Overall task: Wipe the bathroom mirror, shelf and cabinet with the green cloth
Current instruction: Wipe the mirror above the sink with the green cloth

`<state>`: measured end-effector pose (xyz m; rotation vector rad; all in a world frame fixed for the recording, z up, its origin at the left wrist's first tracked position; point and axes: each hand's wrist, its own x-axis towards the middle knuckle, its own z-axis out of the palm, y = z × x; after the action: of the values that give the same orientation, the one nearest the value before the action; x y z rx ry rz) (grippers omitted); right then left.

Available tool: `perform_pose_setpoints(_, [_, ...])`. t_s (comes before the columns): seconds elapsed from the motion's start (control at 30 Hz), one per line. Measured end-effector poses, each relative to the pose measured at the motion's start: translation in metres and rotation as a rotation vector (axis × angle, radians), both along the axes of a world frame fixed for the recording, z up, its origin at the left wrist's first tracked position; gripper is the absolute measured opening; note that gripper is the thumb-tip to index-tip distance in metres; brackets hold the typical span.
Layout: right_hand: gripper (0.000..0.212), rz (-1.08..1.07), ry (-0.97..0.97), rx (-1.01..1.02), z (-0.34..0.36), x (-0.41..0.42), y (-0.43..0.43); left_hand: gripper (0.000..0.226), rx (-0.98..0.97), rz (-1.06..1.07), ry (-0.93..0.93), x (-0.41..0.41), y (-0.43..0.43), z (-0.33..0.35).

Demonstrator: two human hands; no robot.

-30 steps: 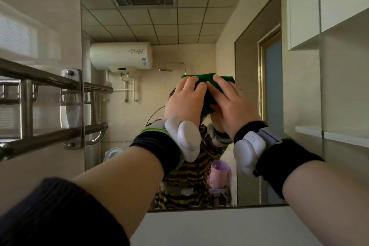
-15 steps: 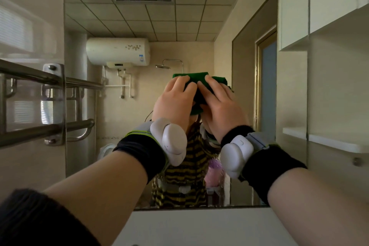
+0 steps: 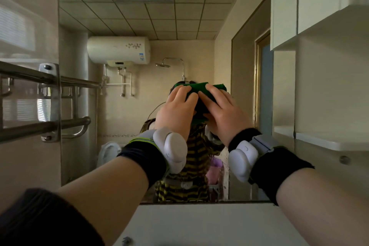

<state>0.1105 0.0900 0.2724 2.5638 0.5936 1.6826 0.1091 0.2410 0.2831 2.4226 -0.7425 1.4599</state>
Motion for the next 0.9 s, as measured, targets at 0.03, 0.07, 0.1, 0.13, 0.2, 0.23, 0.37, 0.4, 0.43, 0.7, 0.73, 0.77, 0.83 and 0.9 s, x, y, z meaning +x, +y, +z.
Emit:
perform_pose_setpoints(0.03, [0.057,-0.002,0.003,0.001,0.003,0.0,-0.003,0.036,-0.011,-0.005,0.004,0.0,-0.003,0.003])
perform_pose_setpoints(0.07, [0.059,-0.005,0.003,0.006,0.006,0.0,-0.006,0.035,-0.025,-0.009,0.003,-0.001,-0.007,0.007])
perform_pose_setpoints(0.1, [0.062,-0.011,0.004,0.014,0.01,0.0,-0.01,0.035,-0.035,-0.014,-0.003,-0.002,-0.012,0.01])
perform_pose_setpoints(0.13, [0.064,-0.017,0.001,0.021,0.013,0.0,-0.014,0.034,-0.041,-0.02,-0.01,-0.002,-0.017,0.013])
perform_pose_setpoints(0.2, [0.066,-0.031,-0.003,0.031,0.018,0.0,-0.022,0.034,-0.046,-0.028,-0.021,-0.003,-0.026,0.018])
perform_pose_setpoints(0.23, [0.066,-0.035,-0.001,0.033,0.02,0.001,-0.022,0.034,-0.05,-0.026,-0.028,-0.003,-0.026,0.02])
perform_pose_setpoints(0.37, [0.063,-0.002,-0.008,0.053,0.019,0.002,-0.022,0.037,-0.038,-0.006,-0.043,-0.002,-0.027,0.019])
perform_pose_setpoints(0.4, [0.061,0.013,-0.018,0.064,0.018,0.002,-0.02,0.038,-0.032,-0.004,-0.044,-0.001,-0.026,0.019])
perform_pose_setpoints(0.43, [0.059,0.022,-0.031,0.074,0.017,0.003,-0.02,0.039,-0.026,-0.004,-0.043,-0.001,-0.026,0.019])
perform_pose_setpoints(0.7, [0.056,0.039,-0.064,0.095,0.007,0.003,-0.022,0.036,-0.042,-0.002,-0.061,-0.003,-0.031,0.012])
perform_pose_setpoints(0.73, [0.056,0.046,-0.067,0.096,0.005,0.002,-0.024,0.035,-0.04,-0.002,-0.063,-0.003,-0.033,0.01])
perform_pose_setpoints(0.77, [0.056,0.049,-0.068,0.095,0.003,0.0,-0.025,0.034,-0.037,-0.004,-0.062,-0.002,-0.034,0.008])
perform_pose_setpoints(0.83, [0.057,0.043,-0.068,0.092,-0.001,-0.001,-0.029,0.034,-0.03,-0.007,-0.06,-0.001,-0.037,0.004])
perform_pose_setpoints(0.9, [0.059,0.03,-0.067,0.086,-0.005,-0.002,-0.032,0.033,-0.035,-0.02,-0.058,-0.001,-0.039,0.0])
